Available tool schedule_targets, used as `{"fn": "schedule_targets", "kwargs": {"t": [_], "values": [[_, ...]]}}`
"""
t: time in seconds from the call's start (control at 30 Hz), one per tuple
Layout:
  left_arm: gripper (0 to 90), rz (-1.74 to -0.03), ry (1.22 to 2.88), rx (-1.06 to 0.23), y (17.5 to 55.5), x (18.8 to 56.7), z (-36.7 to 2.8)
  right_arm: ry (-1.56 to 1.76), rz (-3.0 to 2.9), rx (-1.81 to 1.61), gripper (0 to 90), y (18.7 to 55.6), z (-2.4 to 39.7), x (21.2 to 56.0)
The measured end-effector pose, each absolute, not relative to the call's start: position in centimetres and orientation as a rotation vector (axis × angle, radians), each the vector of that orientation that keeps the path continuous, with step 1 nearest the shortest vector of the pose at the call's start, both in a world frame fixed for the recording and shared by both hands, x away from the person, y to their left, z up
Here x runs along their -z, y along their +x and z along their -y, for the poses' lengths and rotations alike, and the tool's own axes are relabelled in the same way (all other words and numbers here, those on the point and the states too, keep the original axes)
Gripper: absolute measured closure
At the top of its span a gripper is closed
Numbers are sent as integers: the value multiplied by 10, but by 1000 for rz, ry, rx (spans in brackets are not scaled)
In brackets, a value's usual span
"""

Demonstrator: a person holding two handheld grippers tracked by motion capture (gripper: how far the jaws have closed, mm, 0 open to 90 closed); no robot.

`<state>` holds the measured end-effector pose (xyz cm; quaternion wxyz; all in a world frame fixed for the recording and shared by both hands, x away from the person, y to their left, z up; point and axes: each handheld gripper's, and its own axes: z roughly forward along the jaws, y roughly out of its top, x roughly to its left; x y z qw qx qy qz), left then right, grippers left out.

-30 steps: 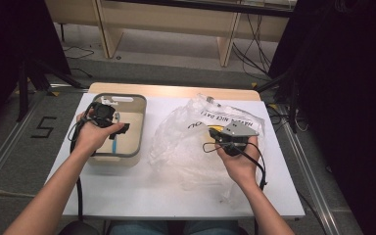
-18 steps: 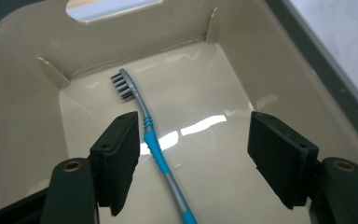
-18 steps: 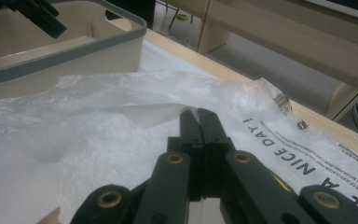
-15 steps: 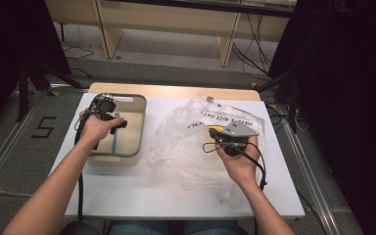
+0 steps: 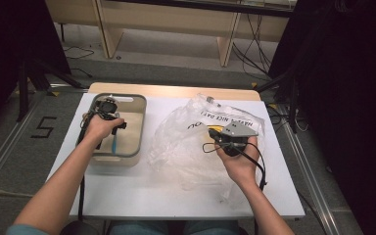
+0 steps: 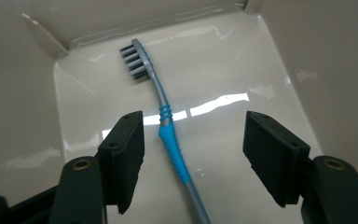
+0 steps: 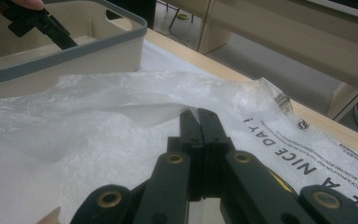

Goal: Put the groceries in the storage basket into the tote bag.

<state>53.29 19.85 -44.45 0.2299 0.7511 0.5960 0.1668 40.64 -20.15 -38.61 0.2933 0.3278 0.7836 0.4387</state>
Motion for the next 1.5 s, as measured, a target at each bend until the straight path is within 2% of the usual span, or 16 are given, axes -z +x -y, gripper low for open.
{"fn": "schedule_targets", "kwargs": {"t": [0.3,1.5], "values": [[394,-1686,2046,-455,538,450,-203,866,-2092,-1165,900,406,201,386],[598,-1741,2099,-390,545,464,-204,866,-2091,-1167,900,406,200,386]]}}
